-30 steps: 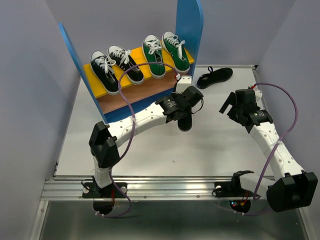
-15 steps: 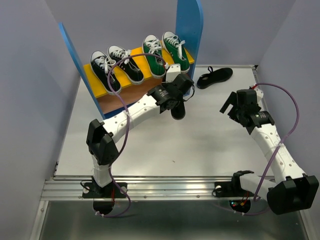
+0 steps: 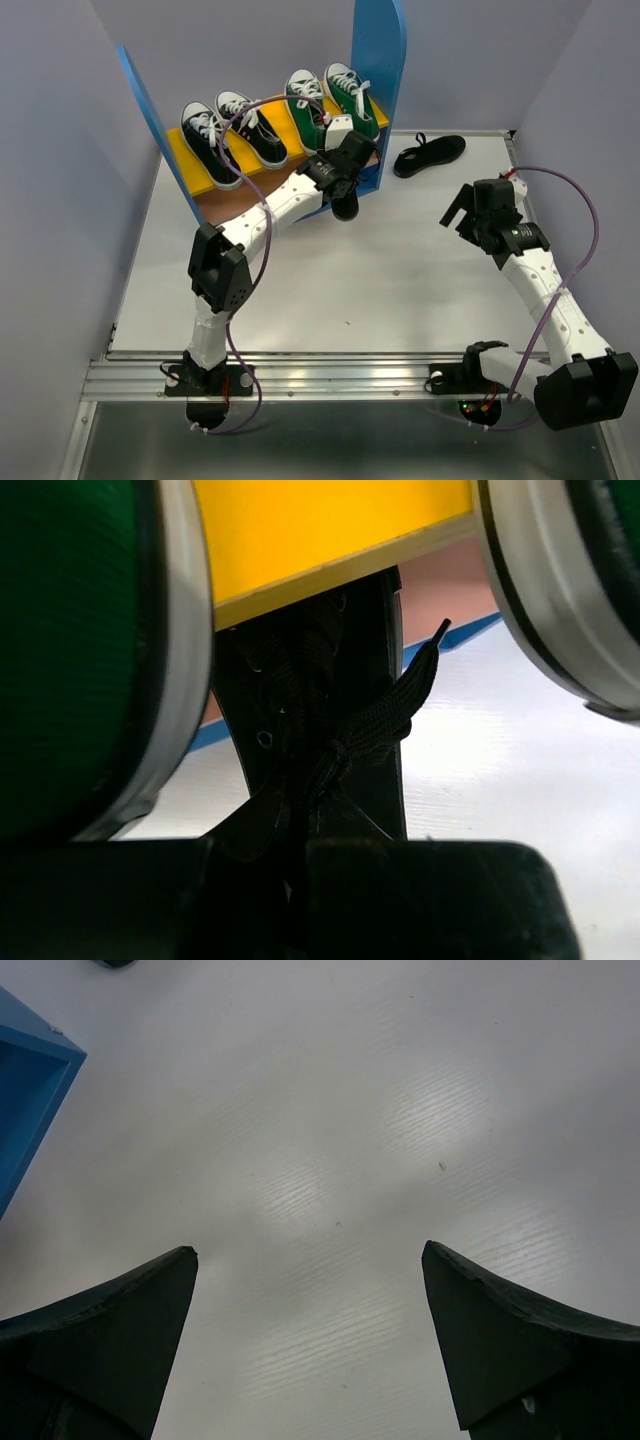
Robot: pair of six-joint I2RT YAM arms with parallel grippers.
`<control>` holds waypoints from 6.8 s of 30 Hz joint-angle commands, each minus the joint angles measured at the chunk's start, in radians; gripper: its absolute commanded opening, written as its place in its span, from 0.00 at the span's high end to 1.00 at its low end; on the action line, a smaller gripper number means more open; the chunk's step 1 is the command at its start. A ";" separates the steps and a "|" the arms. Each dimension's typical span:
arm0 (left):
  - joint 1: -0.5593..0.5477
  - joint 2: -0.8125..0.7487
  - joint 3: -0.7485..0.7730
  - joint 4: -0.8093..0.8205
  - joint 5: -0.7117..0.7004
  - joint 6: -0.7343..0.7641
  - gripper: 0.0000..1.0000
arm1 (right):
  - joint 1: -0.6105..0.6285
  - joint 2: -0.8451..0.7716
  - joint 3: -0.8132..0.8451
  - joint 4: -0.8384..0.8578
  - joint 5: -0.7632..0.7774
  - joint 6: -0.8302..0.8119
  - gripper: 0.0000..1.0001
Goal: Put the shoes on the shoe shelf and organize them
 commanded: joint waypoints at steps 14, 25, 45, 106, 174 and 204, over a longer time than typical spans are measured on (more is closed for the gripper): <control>0.061 0.043 0.093 0.149 -0.050 0.045 1.00 | -0.002 -0.034 -0.003 -0.018 0.004 0.001 0.00; 0.072 0.046 0.087 0.145 0.005 0.059 0.73 | -0.002 -0.037 -0.006 -0.021 -0.008 0.005 0.00; 0.059 -0.038 0.056 0.148 0.056 0.120 0.49 | -0.002 -0.025 -0.017 -0.009 -0.039 0.011 0.00; -0.192 -0.152 -0.352 0.212 -0.042 0.125 1.00 | -0.002 -0.024 -0.049 0.034 -0.073 0.007 0.00; -0.217 -0.494 -0.312 0.096 0.079 0.208 0.53 | -0.033 0.464 0.315 0.333 -0.108 0.066 0.00; -0.212 -0.678 -0.502 0.130 0.087 0.108 0.54 | -0.065 1.356 1.213 0.207 -0.133 0.134 0.34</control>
